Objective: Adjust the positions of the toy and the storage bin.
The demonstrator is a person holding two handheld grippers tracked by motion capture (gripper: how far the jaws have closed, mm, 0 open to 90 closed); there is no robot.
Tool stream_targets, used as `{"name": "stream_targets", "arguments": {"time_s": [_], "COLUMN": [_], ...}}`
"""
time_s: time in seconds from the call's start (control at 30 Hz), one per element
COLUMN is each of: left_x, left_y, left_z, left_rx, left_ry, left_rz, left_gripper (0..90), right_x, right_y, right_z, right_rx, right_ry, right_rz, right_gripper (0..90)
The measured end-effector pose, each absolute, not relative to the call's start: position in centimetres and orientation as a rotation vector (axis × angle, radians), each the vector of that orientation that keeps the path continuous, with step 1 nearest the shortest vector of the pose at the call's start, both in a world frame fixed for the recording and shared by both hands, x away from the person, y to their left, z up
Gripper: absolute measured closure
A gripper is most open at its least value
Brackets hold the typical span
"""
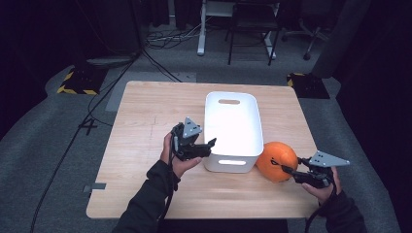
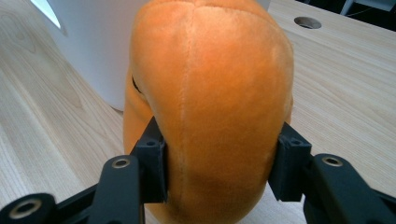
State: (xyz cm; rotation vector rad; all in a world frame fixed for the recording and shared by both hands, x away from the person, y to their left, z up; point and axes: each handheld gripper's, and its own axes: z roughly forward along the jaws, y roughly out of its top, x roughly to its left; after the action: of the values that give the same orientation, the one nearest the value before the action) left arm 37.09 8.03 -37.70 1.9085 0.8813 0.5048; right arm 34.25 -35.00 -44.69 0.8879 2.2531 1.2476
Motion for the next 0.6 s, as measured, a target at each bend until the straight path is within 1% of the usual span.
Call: {"name": "stream_targets", "arguments": {"time_s": [0.1, 0.2, 0.23, 0.33, 0.43, 0.5, 0.57, 0.6], "left_x": [36.4, 36.0, 35.7, 35.4, 35.1, 35.3, 35.4, 35.5], "left_y": [9.2, 9.9, 10.5, 11.2, 12.2, 13.4, 13.7, 14.4], "left_z": [-37.3, -37.2, -37.4, -37.9, -39.0, -40.9, -41.6, -42.8], "left_rx": [1.917, 1.915, 1.922, 1.933, 1.978, 2.058, 2.082, 2.128], "left_ry": [0.856, 0.851, 0.840, 0.826, 0.804, 0.792, 0.804, 0.807], "left_rz": [0.521, 0.529, 0.545, 0.538, 0.551, 0.560, 0.563, 0.560], "left_gripper": [20.7, 19.2, 17.4, 16.0, 16.0, 16.0, 16.1, 16.1], "right_x": [34.3, 34.3, 34.3, 34.3, 34.3, 34.4, 34.4, 34.4], "right_y": [-35.0, -35.1, -35.0, -34.9, -35.0, -35.0, -35.0, -35.0], "right_z": [-44.7, -44.7, -44.7, -44.7, -44.8, -44.8, -44.8, -44.9], "right_rx": [0.894, 0.890, 0.902, 0.911, 0.913, 0.920, 0.921, 0.920], "right_ry": [2.250, 2.254, 2.254, 2.255, 2.254, 2.252, 2.251, 2.250], "right_rz": [1.255, 1.250, 1.250, 1.255, 1.272, 1.277, 1.277, 1.278], "right_gripper": [48.9, 48.5, 48.2, 47.1, 46.6, 46.6, 46.6, 46.9]}}
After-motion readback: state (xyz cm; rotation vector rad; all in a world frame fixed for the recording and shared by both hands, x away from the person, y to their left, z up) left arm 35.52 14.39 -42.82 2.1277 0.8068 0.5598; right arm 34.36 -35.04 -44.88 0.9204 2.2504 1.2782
